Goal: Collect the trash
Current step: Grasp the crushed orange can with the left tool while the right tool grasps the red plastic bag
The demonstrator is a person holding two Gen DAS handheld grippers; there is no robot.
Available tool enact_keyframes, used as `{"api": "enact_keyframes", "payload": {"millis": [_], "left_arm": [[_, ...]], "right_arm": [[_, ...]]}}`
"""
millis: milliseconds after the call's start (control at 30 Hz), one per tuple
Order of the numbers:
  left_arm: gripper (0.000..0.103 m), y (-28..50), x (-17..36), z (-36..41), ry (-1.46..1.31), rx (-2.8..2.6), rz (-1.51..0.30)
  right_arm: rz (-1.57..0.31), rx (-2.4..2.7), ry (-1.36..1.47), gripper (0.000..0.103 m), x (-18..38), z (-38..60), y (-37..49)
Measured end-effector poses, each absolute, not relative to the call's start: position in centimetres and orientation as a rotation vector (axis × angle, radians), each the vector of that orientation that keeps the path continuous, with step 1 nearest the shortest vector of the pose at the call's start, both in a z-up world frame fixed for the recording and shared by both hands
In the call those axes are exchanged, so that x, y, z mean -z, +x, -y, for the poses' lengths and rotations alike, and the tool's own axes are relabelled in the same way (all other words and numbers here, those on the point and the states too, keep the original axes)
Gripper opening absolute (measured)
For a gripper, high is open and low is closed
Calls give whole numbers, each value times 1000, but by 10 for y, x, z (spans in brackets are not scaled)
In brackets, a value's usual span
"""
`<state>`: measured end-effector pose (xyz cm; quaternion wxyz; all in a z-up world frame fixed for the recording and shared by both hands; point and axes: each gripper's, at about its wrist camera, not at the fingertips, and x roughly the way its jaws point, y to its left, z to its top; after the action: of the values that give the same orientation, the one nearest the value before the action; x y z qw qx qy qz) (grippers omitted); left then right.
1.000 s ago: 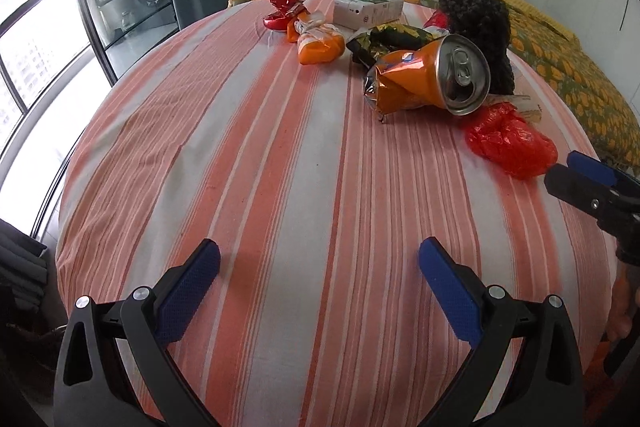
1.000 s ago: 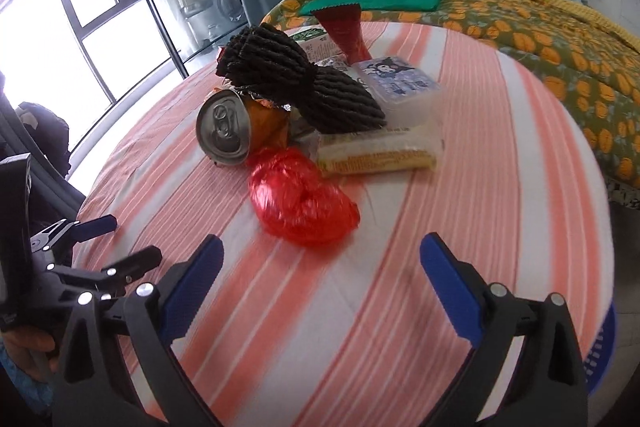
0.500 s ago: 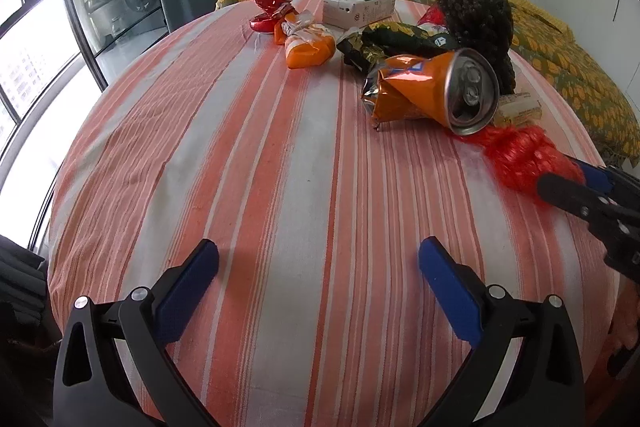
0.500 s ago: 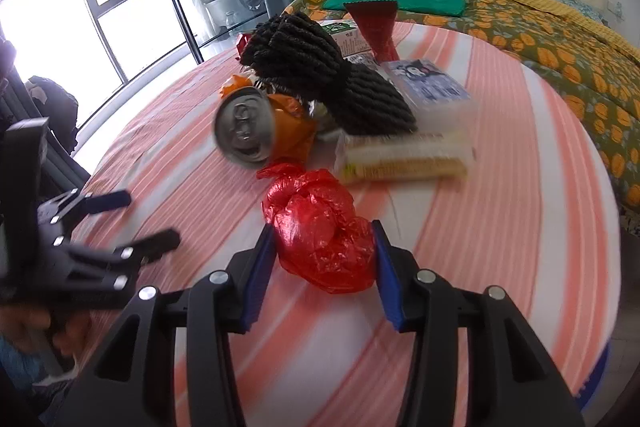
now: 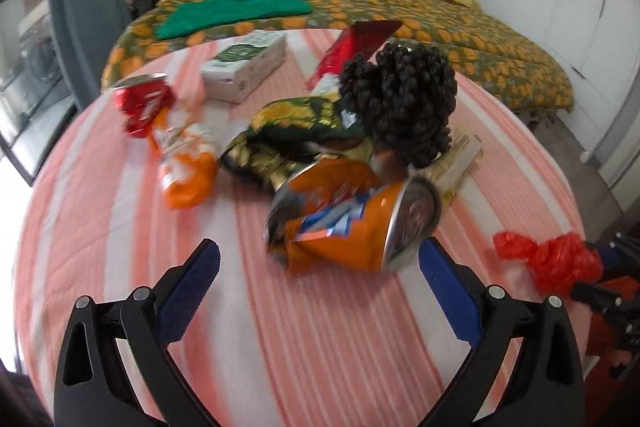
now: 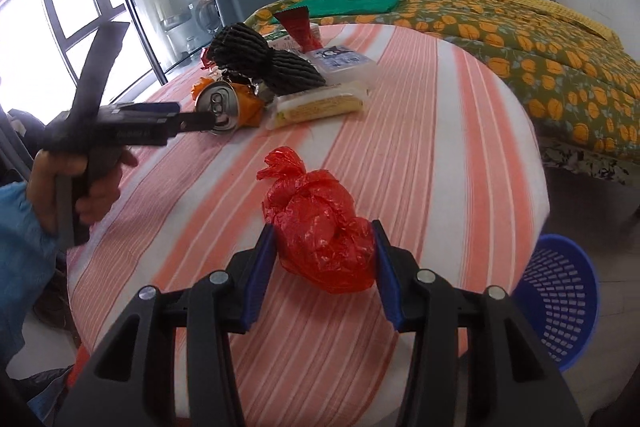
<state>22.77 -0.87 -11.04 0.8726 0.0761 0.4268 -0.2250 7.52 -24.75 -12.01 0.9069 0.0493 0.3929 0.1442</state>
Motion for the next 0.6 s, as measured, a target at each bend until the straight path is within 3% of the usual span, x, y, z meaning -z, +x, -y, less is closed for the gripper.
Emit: {"api": "enact_keyframes", "payload": {"millis": [400, 600], "left_arm": [[98, 191, 104, 24, 165, 773, -860], [98, 192, 99, 32, 224, 628, -823]], "right_arm": [[-852, -299, 153, 46, 120, 264, 76], [-888, -308, 121, 47, 121, 262, 82]]}}
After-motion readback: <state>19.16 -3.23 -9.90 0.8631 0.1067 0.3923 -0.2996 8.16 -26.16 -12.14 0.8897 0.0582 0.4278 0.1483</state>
